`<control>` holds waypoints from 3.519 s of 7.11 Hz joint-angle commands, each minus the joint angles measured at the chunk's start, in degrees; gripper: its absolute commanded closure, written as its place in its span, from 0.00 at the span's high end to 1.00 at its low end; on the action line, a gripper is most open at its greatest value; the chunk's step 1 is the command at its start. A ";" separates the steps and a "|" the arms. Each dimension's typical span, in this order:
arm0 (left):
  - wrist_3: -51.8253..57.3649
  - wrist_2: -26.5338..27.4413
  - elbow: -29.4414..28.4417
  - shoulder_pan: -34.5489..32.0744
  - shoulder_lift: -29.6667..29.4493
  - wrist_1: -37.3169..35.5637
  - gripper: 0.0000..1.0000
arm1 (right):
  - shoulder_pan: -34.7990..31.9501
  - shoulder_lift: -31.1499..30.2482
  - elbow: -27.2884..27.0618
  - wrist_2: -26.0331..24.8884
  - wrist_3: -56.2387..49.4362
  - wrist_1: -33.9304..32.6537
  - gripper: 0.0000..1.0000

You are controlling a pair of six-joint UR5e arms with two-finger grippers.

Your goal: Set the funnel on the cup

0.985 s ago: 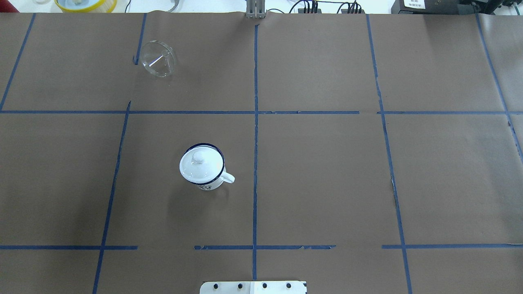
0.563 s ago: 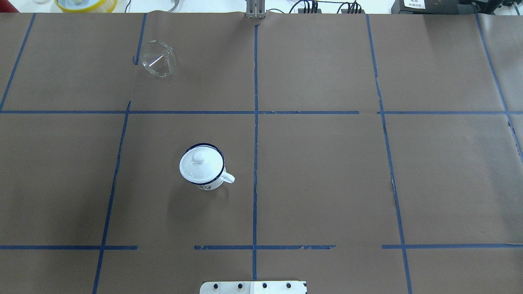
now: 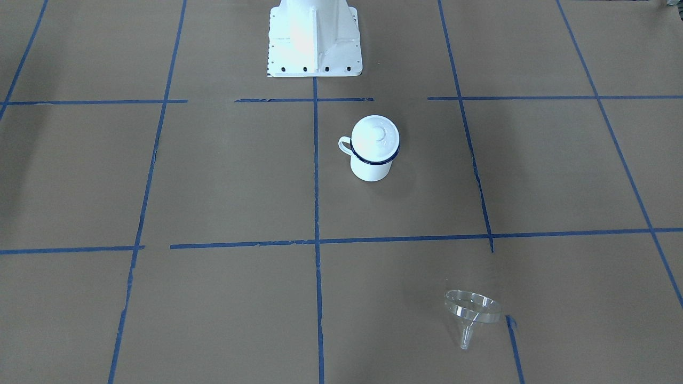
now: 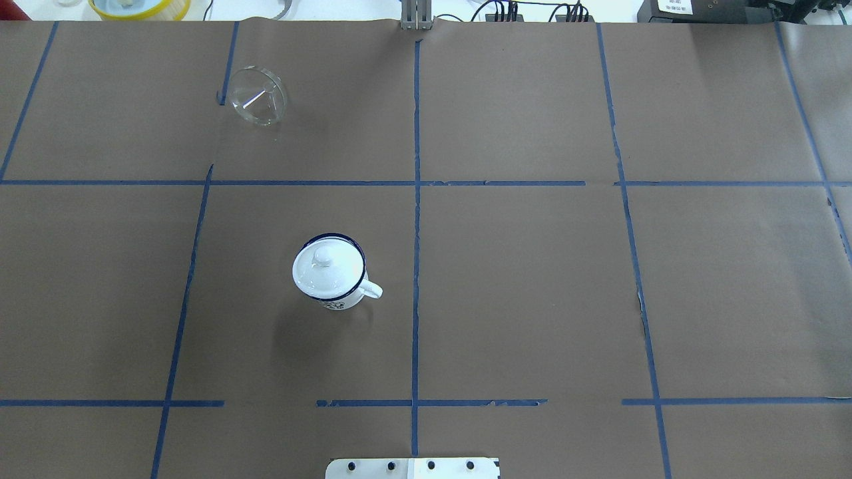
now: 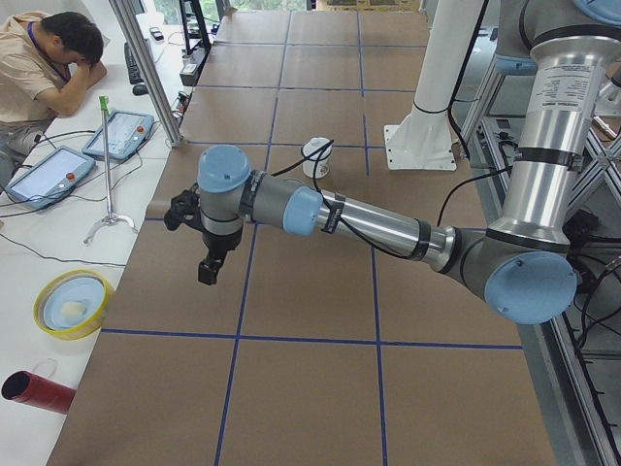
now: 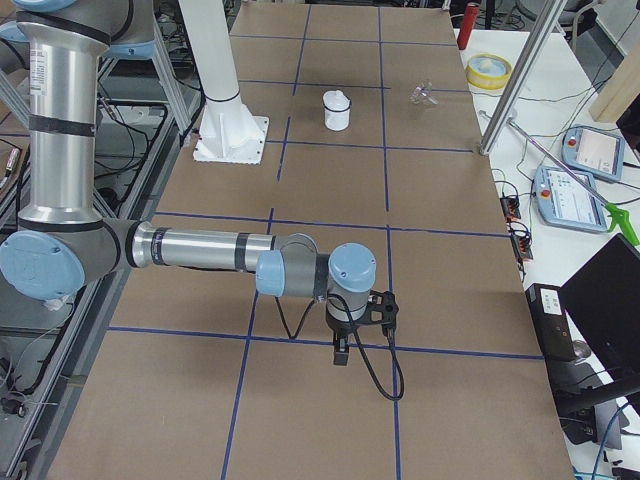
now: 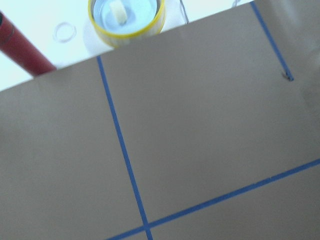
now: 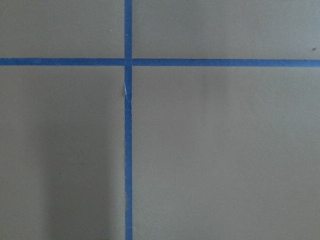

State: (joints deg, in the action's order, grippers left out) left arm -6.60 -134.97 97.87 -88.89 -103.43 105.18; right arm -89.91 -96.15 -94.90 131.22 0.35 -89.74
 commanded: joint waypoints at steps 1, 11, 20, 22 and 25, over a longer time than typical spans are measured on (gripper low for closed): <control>-20.42 0.24 0.57 11.05 -0.81 11.14 1.00 | 0.00 0.00 -0.03 0.00 0.00 0.00 1.00; -66.00 18.31 7.43 50.45 -23.05 -21.59 1.00 | 0.00 0.00 -0.03 0.00 0.00 0.00 1.00; -67.76 21.42 8.04 54.78 -23.22 -25.55 0.55 | 0.00 0.00 -0.03 0.00 0.00 0.00 1.00; -67.76 21.33 8.04 54.87 -23.22 -25.55 0.56 | 0.00 0.00 -0.03 0.00 0.00 0.00 1.00; -67.67 21.33 8.04 54.96 -23.40 -25.46 0.56 | 0.00 0.00 -0.03 0.00 0.00 0.00 1.00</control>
State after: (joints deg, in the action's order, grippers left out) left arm -74.28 -113.64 105.90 -33.95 -126.75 79.71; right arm -89.91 -96.15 -94.92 131.22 0.35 -89.74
